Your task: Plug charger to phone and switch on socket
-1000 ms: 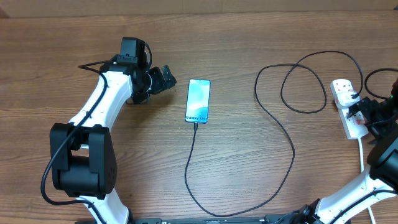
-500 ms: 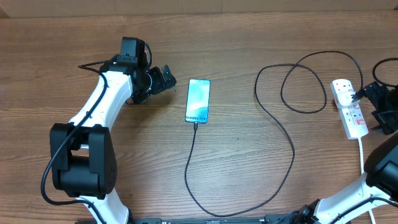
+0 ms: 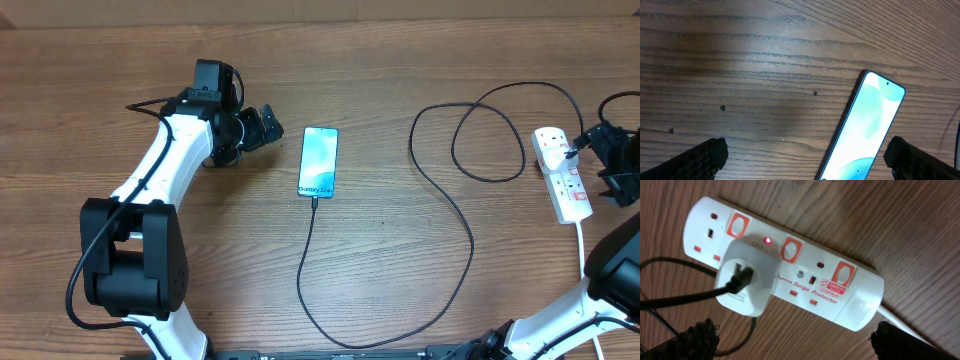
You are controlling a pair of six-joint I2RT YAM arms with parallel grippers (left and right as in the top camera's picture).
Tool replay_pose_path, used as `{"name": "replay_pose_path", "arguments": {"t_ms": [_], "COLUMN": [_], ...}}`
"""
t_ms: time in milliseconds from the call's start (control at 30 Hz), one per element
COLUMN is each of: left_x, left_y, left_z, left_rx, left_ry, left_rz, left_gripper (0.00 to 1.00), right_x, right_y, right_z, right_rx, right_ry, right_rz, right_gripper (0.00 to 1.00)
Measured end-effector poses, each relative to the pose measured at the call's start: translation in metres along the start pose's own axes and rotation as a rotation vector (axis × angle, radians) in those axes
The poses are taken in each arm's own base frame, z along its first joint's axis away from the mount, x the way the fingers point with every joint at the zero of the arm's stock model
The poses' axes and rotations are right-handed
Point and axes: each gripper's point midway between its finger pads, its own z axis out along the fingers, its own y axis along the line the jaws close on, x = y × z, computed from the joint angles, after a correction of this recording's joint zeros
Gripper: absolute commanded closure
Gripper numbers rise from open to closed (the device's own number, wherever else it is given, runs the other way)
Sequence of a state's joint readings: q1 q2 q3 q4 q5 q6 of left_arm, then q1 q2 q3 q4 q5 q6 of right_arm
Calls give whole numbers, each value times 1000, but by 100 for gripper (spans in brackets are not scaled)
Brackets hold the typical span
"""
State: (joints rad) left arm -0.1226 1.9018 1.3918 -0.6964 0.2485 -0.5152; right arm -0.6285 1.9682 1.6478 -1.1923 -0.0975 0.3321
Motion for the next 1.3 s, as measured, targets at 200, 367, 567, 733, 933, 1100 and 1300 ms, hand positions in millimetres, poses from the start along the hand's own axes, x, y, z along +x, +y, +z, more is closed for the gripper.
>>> {"name": "replay_pose_path", "arguments": {"t_ms": [200,367,567,733,933,1100,1300], "left_x": [0,0,0,0,-2,-14,-30], "left_y": [0,0,0,0,5,12,-4], "left_z": [0,0,0,0,0,-19,-96], "left_rx": [0,0,0,0,-30,-96,-78], "left_ry": [0,0,0,0,-15,-95,-288], "left_rz": [0,0,0,0,2,11,53], "left_gripper": [0,0,0,0,0,0,0], "right_x": [-6,-8,-8,-8,-8,-8,-8], "right_y": [2,3,3,4,4,4,4], "right_z": [0,0,0,0,0,0,0], "right_rx": [-10,-13,-14,-14,-14,-14,-15], "right_ry": [-24,-31,-34,-33,-34,-34,-34], "right_rz": [-3,-4,-4,-4,-4,-4,-4], "right_gripper": [0,0,0,0,0,0,0]}}
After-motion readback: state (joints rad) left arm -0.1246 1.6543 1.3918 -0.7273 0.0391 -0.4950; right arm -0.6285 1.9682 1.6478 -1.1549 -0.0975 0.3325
